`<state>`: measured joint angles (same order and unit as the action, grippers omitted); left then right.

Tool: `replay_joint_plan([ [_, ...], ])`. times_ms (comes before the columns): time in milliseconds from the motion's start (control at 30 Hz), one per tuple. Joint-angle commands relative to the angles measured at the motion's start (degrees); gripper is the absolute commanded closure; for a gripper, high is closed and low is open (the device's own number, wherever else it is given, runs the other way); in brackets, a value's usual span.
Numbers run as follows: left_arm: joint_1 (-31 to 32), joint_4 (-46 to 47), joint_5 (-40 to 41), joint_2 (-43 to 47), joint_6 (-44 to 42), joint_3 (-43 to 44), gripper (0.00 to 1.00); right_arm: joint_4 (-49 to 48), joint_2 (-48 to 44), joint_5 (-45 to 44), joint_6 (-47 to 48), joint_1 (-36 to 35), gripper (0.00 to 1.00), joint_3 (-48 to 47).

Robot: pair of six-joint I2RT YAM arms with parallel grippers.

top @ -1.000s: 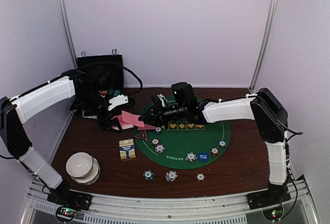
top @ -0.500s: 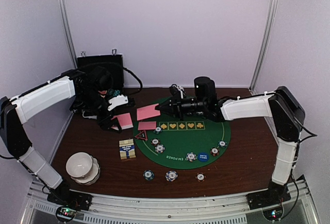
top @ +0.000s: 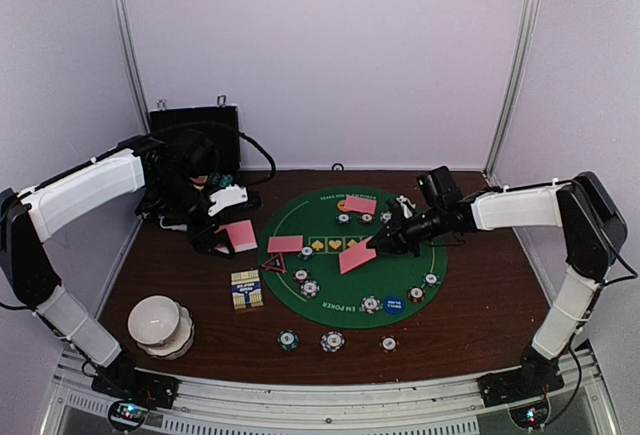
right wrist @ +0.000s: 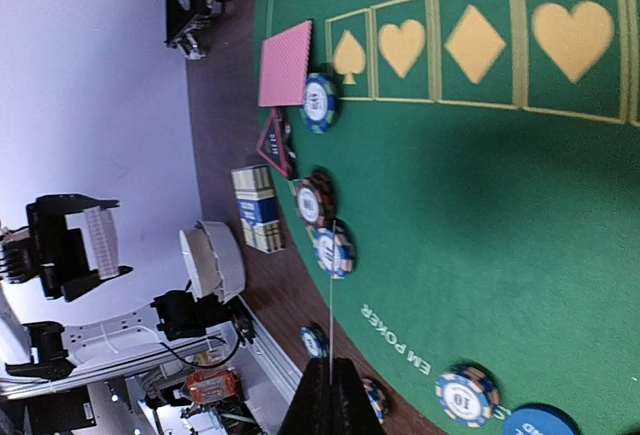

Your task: Distribute texas hold em gaming equipment

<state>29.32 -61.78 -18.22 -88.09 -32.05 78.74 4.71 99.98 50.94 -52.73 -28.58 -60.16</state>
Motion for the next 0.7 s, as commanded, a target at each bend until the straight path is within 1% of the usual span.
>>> replay_joint_plan([
  [0, -0.3, 0.9, -1.5, 1.6, -0.5, 0.5, 1.0, 10.7, -2.8, -4.4, 10.6, 2.1, 1.0, 2.8],
  [100, -0.3, 0.7, -1.8, 1.5, -0.5, 0.5, 1.0, 13.5, -3.0, -6.6, 13.3, 2.9, 1.0, 3.8],
  [233, -0.3, 0.6, -1.9, 1.5, -0.5, 0.6, 1.0, 14.9, -3.9, -8.9, 14.7, 3.8, 1.0, 5.1],
  [467, -0.3, 0.1, -2.6, 1.1, -0.5, 1.1, 1.0, 22.9, -5.4, -13.7, 20.1, 3.9, 1.0, 3.1],
  [500, -0.3, 0.2, -2.6, 1.1, -0.4, 1.2, 1.0, 24.0, -5.5, -14.6, 20.8, 3.9, 0.98, 2.8],
  [633, -0.3, 0.2, -2.7, 1.0, -0.6, 1.2, 1.0, 27.0, -6.3, -17.1, 22.4, 3.8, 0.69, 1.1],
  [667, -0.3, 0.2, -2.7, 1.1, -0.6, 1.2, 1.0, 27.6, -6.8, -17.9, 22.7, 3.7, 0.63, 0.6],
])
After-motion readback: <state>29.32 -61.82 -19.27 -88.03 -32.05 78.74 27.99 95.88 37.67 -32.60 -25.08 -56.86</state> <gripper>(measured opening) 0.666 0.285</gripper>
